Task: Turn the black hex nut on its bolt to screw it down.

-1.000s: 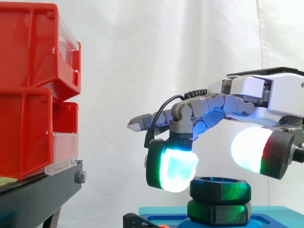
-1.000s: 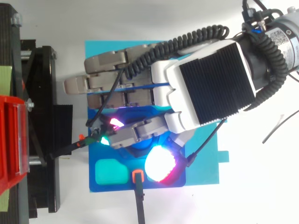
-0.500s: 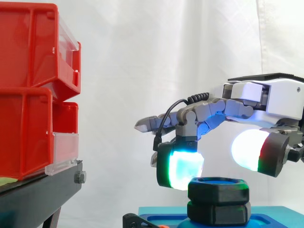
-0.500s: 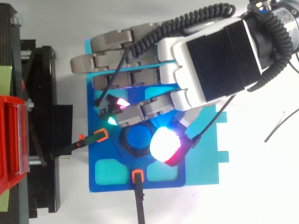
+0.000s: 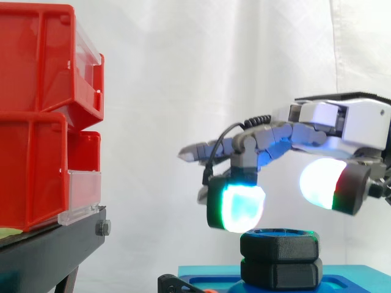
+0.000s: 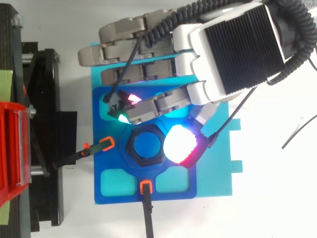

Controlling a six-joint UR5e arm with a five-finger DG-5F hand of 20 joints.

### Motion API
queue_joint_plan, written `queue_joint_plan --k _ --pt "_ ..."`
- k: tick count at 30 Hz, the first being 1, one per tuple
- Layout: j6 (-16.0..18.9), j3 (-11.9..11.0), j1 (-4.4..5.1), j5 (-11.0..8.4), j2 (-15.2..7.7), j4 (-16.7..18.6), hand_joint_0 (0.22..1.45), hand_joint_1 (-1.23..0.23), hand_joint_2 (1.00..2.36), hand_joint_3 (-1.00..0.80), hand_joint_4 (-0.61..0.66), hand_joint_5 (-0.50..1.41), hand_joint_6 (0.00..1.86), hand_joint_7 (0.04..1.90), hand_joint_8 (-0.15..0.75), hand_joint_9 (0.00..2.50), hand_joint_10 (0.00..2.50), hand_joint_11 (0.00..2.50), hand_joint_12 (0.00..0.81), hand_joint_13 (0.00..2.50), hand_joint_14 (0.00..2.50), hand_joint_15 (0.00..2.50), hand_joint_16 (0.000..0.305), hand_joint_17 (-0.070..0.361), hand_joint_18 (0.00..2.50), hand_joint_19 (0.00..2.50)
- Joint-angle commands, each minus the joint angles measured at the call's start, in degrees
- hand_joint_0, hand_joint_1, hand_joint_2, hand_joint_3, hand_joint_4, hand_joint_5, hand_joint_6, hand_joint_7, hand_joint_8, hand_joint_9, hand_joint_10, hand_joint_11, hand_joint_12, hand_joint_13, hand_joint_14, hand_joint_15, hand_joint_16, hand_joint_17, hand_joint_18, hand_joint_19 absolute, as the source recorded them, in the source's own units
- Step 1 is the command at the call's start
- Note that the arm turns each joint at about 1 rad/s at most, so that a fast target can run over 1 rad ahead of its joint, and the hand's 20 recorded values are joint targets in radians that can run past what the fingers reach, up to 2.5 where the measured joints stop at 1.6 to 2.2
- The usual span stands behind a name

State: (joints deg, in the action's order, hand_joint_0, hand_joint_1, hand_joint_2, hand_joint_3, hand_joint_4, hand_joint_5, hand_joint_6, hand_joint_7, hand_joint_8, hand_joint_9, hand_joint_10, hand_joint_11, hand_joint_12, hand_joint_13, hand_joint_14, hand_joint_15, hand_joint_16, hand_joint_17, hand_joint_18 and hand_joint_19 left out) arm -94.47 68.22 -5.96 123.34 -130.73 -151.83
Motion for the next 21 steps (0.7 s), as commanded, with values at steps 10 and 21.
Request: queue_joint_plan --k 10,21 --pt "0.95 -4.15 3.59 -0.99 -0.05 -1.28 0.53 -0.23 1.00 -0.50 0.12 -0.08 0.50 1.05 0.259 0.71 0.00 0.00 0.340 0.29 0.00 0.00 0.045 0.102 0.32 0.29" --pt "0.95 -1.08 6.40 -3.89 -0.05 -0.93 0.53 -0.23 1.00 -0.50 0.09 -0.08 0.50 1.08 0.257 0.71 0.00 0.00 0.341 0.29 0.00 0.00 0.046 0.103 0.33 0.30"
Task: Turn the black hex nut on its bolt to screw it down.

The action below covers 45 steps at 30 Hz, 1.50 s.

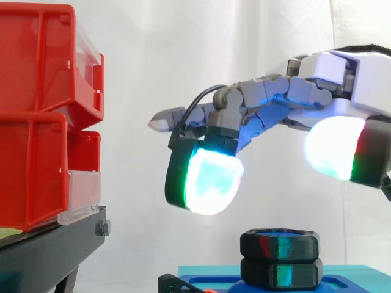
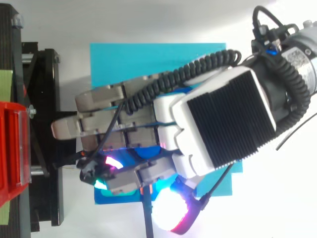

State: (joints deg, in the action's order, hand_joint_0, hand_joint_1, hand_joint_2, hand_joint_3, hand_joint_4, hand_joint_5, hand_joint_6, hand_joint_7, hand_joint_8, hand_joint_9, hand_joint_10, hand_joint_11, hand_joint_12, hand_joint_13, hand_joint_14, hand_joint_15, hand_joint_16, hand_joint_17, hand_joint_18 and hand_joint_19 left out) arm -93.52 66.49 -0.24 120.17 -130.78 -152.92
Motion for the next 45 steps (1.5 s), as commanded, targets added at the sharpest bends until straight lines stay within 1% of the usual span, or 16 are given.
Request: queue_joint_plan --k 1,2,3,8,9,11,12,14,16,21,25,32,37,40,45 --pt "0.00 0.66 0.68 -0.73 0.00 0.17 0.53 -0.23 1.00 -0.50 0.09 -0.08 0.50 1.08 0.256 0.71 0.00 0.00 0.340 0.29 0.00 0.00 0.046 0.103 0.33 0.30" --pt "-0.09 1.01 1.03 -1.34 0.00 -0.09 0.53 -0.23 1.00 -0.50 0.09 -0.07 0.50 1.08 0.258 0.71 0.00 0.00 0.341 0.29 0.00 0.00 0.046 0.103 0.33 0.30" --pt "-0.09 1.01 1.12 -1.43 0.00 -0.09 0.53 -0.23 1.00 -0.50 0.08 -0.07 0.50 1.08 0.256 0.71 0.00 0.00 0.341 0.29 0.00 0.00 0.046 0.103 0.33 0.30" --pt "-0.61 1.19 1.12 -2.22 0.00 -1.15 0.53 -0.23 1.00 -0.50 0.08 -0.07 0.50 1.07 0.254 0.71 0.00 0.00 0.341 0.29 0.00 0.00 0.046 0.103 0.33 0.30" --pt "-0.88 1.89 1.03 -2.31 -0.09 -0.88 0.53 -0.23 1.00 -0.50 0.08 -0.07 0.50 1.07 0.257 0.72 0.00 0.00 0.340 0.29 0.00 0.00 0.046 0.103 0.32 0.30" --pt "-0.88 2.60 1.03 -2.48 0.00 -0.53 0.53 -0.23 1.00 -0.50 0.08 -0.07 0.50 1.07 0.255 0.72 0.00 0.00 0.340 0.29 0.00 0.00 0.046 0.103 0.33 0.30" --pt "-0.88 3.12 0.85 -2.84 0.00 -0.01 0.53 -0.23 1.00 -0.50 0.07 -0.07 0.50 1.07 0.255 0.72 0.00 0.00 0.340 0.29 0.00 0.00 0.046 0.103 0.33 0.30" --pt "-0.88 3.30 0.68 -3.01 0.00 0.70 0.53 -0.23 1.00 -0.50 0.07 -0.07 0.50 1.06 0.254 0.72 0.00 0.00 0.339 0.29 0.00 0.00 0.046 0.103 0.33 0.30" --pt "-0.88 3.30 0.50 -3.01 -0.09 0.52 0.53 -0.23 1.00 -0.50 0.07 -0.07 0.50 1.06 0.253 0.72 0.00 0.00 0.339 0.29 0.00 0.00 0.046 0.103 0.33 0.30" --pt "-0.88 3.30 0.24 -3.01 -0.09 0.35 0.53 -0.23 1.00 -0.50 0.03 -0.06 0.50 1.17 0.252 0.72 0.00 0.00 0.338 0.29 0.00 0.00 0.045 0.102 0.33 0.30" --pt "-0.88 3.30 -0.03 -3.01 -0.09 0.08 0.53 -0.23 1.00 -0.50 0.02 -0.06 0.50 1.18 0.253 0.72 0.00 0.00 0.338 0.29 0.00 0.00 0.045 0.102 0.33 0.30" --pt "-1.23 3.30 -0.38 -2.92 -0.09 -0.09 0.53 -0.23 1.00 -0.50 0.03 -0.05 0.50 1.24 0.254 0.72 0.00 0.00 0.338 0.29 0.00 0.00 0.045 0.102 0.33 0.30" --pt "-1.23 3.39 -0.91 -2.84 -0.09 -0.09 0.53 -0.23 1.00 -0.50 0.06 -0.06 0.50 1.26 0.258 0.72 0.00 0.00 0.340 0.29 0.00 0.00 0.045 0.102 0.32 0.30" --pt "-1.32 3.39 -0.99 -2.75 -0.09 -0.09 0.52 -0.26 1.00 -0.50 0.10 -0.06 0.50 1.26 0.260 0.69 0.00 0.00 0.347 0.27 0.00 0.00 0.046 0.104 0.30 0.29" --pt "-1.32 3.39 -1.08 -2.75 -0.09 -0.09 0.49 -0.40 1.00 -0.50 0.13 -0.08 0.50 1.24 0.266 0.62 0.00 0.00 0.358 0.23 0.00 0.00 0.049 0.110 0.27 0.30"
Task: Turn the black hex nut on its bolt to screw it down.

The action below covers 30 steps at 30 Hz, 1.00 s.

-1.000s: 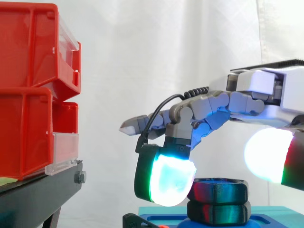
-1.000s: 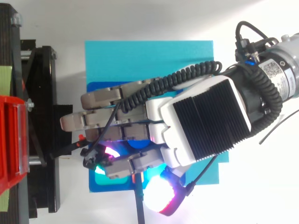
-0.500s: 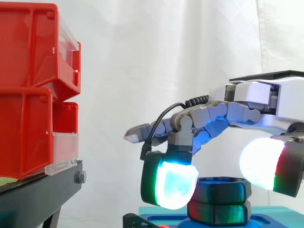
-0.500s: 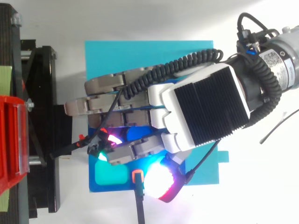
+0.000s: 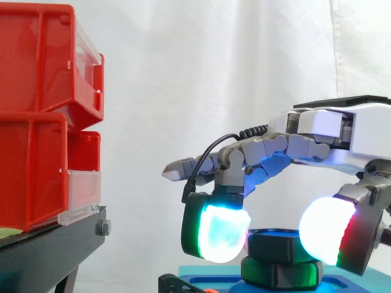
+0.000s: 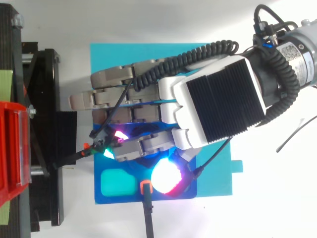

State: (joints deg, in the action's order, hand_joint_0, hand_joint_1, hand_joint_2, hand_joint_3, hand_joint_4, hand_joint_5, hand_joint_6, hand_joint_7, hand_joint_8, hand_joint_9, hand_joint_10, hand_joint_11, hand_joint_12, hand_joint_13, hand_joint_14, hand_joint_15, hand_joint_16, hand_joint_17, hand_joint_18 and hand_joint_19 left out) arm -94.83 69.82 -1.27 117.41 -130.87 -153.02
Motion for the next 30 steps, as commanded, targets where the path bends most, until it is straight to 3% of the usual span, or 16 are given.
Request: queue_joint_plan --k 1,9,20,30 --pt "0.00 0.05 -0.05 0.01 0.00 0.00 0.49 -0.41 1.00 -0.50 0.14 -0.08 0.50 1.24 0.267 0.62 0.00 0.00 0.359 0.23 0.00 0.00 0.049 0.110 0.26 0.30" --pt "0.00 0.05 -0.31 0.10 0.00 0.00 0.44 -0.52 1.00 -0.50 0.18 -0.09 0.50 1.22 0.279 0.56 0.00 0.00 0.378 0.20 0.00 0.00 0.054 0.121 0.25 0.30" --pt "0.00 0.05 -0.49 0.19 0.00 0.00 0.36 -0.48 1.00 -0.50 0.25 -0.11 0.50 1.15 0.316 0.55 0.00 0.00 0.424 0.20 0.00 0.00 0.063 0.142 0.29 0.29" --pt "0.00 0.05 -0.66 0.19 0.00 0.00 0.36 -0.50 1.00 -0.50 0.26 -0.12 0.50 1.13 0.312 0.54 0.00 0.00 0.424 0.19 0.00 0.00 0.064 0.143 0.28 0.28"
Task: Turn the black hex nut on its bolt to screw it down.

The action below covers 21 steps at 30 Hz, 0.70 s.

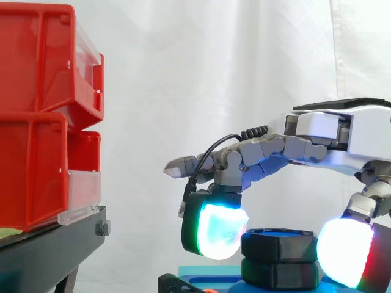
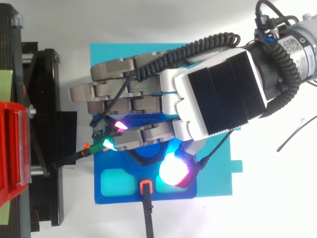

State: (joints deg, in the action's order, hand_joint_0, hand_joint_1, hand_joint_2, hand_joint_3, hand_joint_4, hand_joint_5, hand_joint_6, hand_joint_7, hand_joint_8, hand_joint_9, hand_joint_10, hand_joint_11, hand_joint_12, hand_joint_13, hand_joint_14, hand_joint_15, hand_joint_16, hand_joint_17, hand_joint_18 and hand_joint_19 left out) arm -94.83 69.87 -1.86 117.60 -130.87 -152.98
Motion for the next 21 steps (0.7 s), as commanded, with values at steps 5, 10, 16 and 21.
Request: queue_joint_plan --k 5,10,16,21 --pt "0.00 0.00 -0.34 0.35 0.00 0.05 0.36 -0.53 1.00 -0.50 0.25 -0.12 0.50 1.13 0.310 0.52 0.00 0.00 0.426 0.17 0.00 0.00 0.064 0.144 0.27 0.28" --pt "0.00 0.00 -0.69 0.61 0.00 0.31 0.36 -0.56 1.00 -0.50 0.26 -0.13 0.50 1.12 0.309 0.50 0.00 0.00 0.426 0.16 0.00 0.00 0.064 0.144 0.25 0.28" --pt "0.00 0.00 -0.87 0.61 0.00 0.31 0.34 -0.58 1.00 -0.50 0.26 -0.13 0.50 1.12 0.306 0.46 0.00 0.00 0.430 0.14 0.00 0.00 0.066 0.149 0.22 0.27" --pt "0.00 0.00 -0.87 0.61 0.00 0.31 0.34 -0.59 1.00 -0.50 0.26 -0.13 0.50 1.12 0.307 0.45 0.00 0.00 0.430 0.14 0.00 0.00 0.067 0.150 0.23 0.26"
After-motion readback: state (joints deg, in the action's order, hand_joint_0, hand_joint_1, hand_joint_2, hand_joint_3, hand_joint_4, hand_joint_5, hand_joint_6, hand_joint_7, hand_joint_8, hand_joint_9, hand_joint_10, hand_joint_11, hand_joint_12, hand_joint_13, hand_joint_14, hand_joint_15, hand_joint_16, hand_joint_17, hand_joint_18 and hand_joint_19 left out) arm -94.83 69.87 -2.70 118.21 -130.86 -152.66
